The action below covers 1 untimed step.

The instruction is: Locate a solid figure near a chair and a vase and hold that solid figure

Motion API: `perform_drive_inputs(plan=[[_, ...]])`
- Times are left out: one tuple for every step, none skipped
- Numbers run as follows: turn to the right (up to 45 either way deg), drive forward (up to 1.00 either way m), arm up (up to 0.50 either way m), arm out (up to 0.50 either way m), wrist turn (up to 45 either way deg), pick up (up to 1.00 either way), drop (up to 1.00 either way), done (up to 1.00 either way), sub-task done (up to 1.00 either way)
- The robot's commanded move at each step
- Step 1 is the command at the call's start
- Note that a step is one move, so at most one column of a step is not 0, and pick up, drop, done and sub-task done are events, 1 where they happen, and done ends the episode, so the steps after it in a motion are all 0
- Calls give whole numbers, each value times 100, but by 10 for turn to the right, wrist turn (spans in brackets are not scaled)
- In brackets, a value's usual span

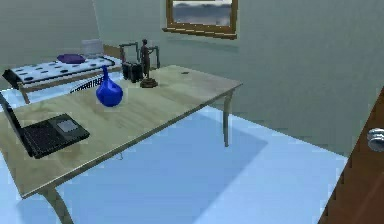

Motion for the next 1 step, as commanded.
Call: perform_drive_inputs(plan=[[0, 40, 0, 0, 0, 0, 0, 0, 0]])
